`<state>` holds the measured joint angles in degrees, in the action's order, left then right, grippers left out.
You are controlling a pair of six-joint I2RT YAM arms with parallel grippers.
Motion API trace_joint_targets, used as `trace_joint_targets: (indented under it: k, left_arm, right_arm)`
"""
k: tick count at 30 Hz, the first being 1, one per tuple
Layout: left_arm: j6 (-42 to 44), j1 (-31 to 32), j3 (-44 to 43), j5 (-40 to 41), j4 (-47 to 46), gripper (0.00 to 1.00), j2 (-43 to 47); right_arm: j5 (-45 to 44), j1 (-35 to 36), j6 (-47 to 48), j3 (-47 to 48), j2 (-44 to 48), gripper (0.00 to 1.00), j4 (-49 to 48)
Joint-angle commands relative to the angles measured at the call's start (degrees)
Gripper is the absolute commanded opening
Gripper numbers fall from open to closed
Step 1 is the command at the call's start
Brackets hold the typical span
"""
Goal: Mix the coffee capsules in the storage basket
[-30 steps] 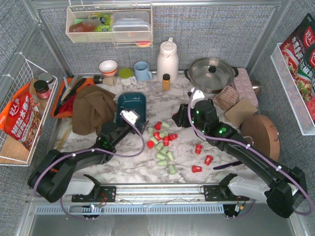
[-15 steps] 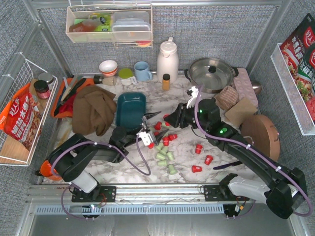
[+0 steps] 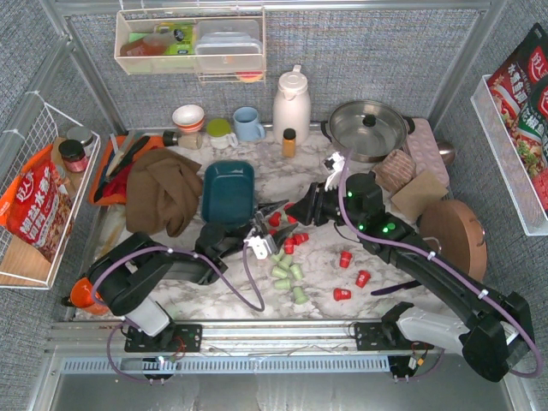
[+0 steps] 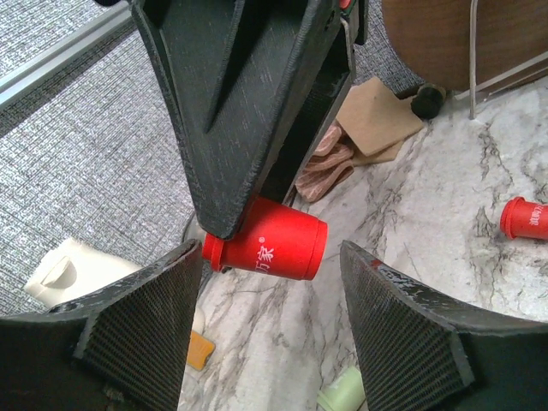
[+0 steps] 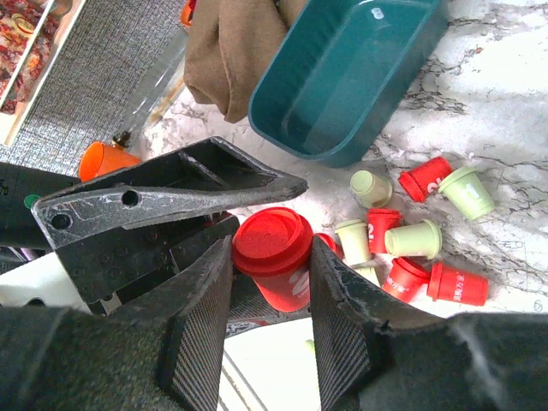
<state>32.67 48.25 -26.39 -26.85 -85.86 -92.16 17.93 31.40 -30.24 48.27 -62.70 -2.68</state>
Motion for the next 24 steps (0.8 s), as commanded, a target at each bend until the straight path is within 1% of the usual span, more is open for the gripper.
trace_joint_targets:
  k: [1, 12, 15, 19, 21, 24]
  left_arm:
    - [1.34, 0.47, -0.33, 1.2, -1.04, 0.73, 0.55]
    - [2.65, 1.54, -0.15, 1.59, -1.25, 0.71, 1.02]
    - [2.84, 1.67, -0.24, 1.39, -1.19, 0.63, 1.02]
    - [3.05, 1.76, -0.24, 1.39, -0.64, 0.49, 1.02]
    - [3.15, 1.77, -0.15, 1.67, -0.7, 0.47, 1.0]
    - [3.03, 1.83, 0.02, 2.1, -1.03, 0.45, 1.02]
  right_arm:
    - [0.76, -0.26, -0.67, 0.23, 0.32, 0.39, -0.31]
    - [0.96, -0.5, -0.34, 0.4, -0.06, 0.39, 2.1]
    - [0.89, -0.62, -0.35, 0.42, 0.02, 0.4, 2.23]
    - [0.87, -0.68, -0.43, 0.46, 0.28, 0.43, 2.37]
    - [0.87, -0.72, -0.42, 0.5, 0.38, 0.45, 2.53]
    - [0.73, -0.81, -0.26, 0.51, 0.55, 0.53, 2.95]
